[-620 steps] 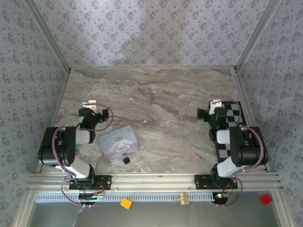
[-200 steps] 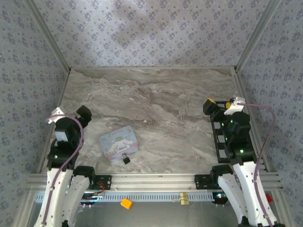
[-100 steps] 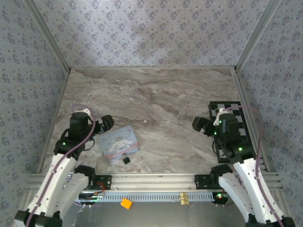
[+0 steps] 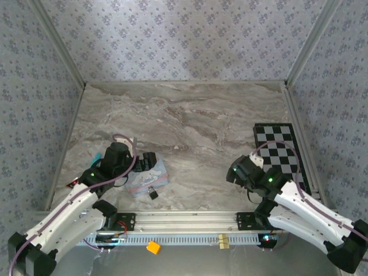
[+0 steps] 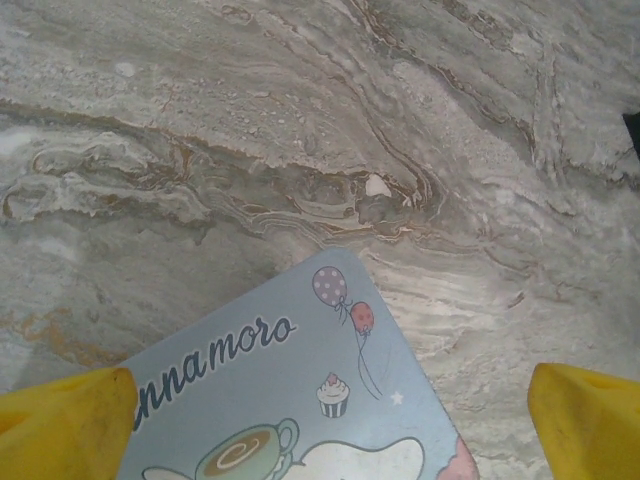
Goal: Unlock the padlock with the key
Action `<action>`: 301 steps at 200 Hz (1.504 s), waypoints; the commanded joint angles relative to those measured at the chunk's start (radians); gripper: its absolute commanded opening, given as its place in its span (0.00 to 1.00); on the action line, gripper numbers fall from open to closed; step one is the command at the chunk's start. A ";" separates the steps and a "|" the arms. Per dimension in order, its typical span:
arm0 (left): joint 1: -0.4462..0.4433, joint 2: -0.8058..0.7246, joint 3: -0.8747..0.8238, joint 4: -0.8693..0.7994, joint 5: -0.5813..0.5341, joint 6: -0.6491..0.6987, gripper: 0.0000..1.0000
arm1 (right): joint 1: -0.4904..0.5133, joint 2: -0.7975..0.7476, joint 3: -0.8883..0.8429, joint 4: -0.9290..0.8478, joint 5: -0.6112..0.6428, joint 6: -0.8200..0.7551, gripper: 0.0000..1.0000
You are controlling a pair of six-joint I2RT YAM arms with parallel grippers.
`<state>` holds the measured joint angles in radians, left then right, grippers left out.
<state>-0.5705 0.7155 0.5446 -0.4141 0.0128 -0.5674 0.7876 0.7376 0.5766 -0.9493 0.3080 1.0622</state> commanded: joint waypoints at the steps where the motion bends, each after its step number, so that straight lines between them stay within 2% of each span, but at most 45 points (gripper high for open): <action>1: -0.008 -0.008 -0.028 0.095 -0.011 0.093 1.00 | 0.026 0.023 -0.047 -0.036 0.068 0.181 0.90; 18: -0.007 0.010 -0.038 0.104 -0.011 0.114 1.00 | 0.033 0.034 -0.085 -0.019 0.060 0.250 0.89; 41: -0.008 0.000 -0.089 0.162 -0.006 0.128 1.00 | 0.036 0.032 -0.134 0.028 0.038 0.319 0.82; 143: -0.007 -0.053 -0.130 0.184 -0.024 0.147 1.00 | 0.049 0.134 -0.193 0.147 -0.028 0.400 0.43; 221: -0.007 -0.061 -0.130 0.178 -0.025 0.147 1.00 | 0.073 0.116 -0.215 0.150 -0.014 0.442 0.32; 281: -0.007 -0.053 -0.134 0.184 -0.028 0.149 1.00 | 0.077 0.092 -0.231 0.170 -0.011 0.445 0.17; 301: -0.007 -0.053 -0.133 0.184 -0.032 0.150 1.00 | 0.081 0.082 -0.237 0.181 -0.014 0.447 0.16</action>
<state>-0.5724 0.6678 0.4156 -0.2569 -0.0017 -0.4339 0.8581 0.8356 0.3576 -0.7662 0.2733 1.4799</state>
